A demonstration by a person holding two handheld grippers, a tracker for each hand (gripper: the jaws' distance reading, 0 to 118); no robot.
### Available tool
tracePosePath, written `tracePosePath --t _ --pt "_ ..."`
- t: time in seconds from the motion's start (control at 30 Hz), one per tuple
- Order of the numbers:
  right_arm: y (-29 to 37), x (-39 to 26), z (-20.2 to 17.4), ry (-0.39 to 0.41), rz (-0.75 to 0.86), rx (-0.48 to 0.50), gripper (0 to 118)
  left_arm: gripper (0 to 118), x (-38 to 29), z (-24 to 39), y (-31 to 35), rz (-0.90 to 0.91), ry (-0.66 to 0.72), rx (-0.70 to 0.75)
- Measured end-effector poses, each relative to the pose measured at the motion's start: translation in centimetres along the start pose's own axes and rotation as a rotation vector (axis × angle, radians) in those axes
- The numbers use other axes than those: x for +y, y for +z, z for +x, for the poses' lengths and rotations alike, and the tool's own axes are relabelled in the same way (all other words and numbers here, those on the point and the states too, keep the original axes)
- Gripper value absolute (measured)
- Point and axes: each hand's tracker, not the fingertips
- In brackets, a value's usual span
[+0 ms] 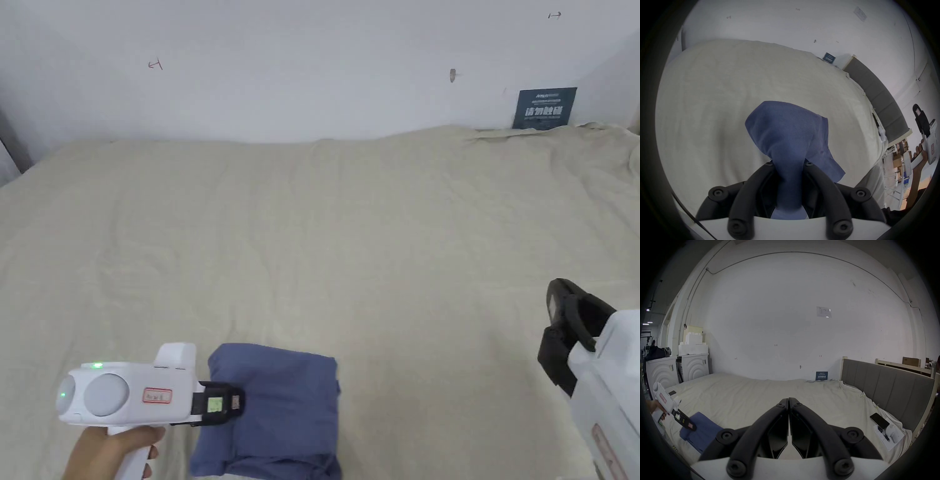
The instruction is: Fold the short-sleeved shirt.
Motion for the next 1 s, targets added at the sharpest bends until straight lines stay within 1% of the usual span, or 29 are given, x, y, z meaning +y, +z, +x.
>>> tracePosePath --t 0.2,0.23,0.27,0.3,0.37,0.43,0.5,0.63,0.77,0.83,0.9,0.93,1.0 --pt "-0.4 0.5 -1.0 0.005 0.006 -0.01 0 20 2.5 -7.5 3.9 0.001 0.011 0.163" --pt "-0.5 0.4 -1.3 0.01 0.005 -0.014 0 20 2.8 -8.6 4.4 -0.004 0.008 0.171" --pt "-0.8 0.3 -1.5 0.014 0.0 -0.018 0 20 3.1 -9.8 5.0 0.0 0.028 0.196" --pt "-0.9 0.3 -1.7 0.008 -0.004 -0.02 0 20 3.3 -10.8 5.5 0.001 0.043 0.222" --pt "-1.1 0.1 -2.2 -0.009 0.002 -0.027 0 20 4.0 -12.9 6.6 -0.008 0.029 0.254" --pt "-1.6 -0.1 -2.8 -0.005 -0.002 -0.033 0 20 4.5 -15.1 7.4 -0.016 0.056 0.321" --pt "-2.0 -0.2 -3.2 -0.008 -0.008 -0.03 0 20 4.6 -16.1 8.3 -0.017 0.051 0.361" --pt "-2.6 -0.5 -3.9 -0.015 -0.023 -0.033 0 20 5.6 -20.1 8.7 -0.045 0.095 0.42" --pt "-3.3 -0.8 -4.3 -0.019 -0.04 -0.032 0 21 5.5 -22.1 8.1 -0.069 0.135 0.472" --pt "-3.6 -1.0 -4.5 -0.023 -0.049 -0.029 0 21 5.3 -22.6 7.5 -0.067 0.152 0.475" --pt "-3.8 -1.1 -4.6 -0.024 -0.055 -0.028 0 26 4.5 -22.4 6.9 -0.065 0.169 0.484" --pt "-3.9 -1.1 -4.6 -0.023 -0.059 -0.027 0 33 4.5 -22.5 6.6 -0.069 0.198 0.502" --pt "-3.9 -1.1 -4.6 -0.021 -0.061 -0.022 0 54 4.2 -22.9 6.2 -0.072 0.277 0.528"
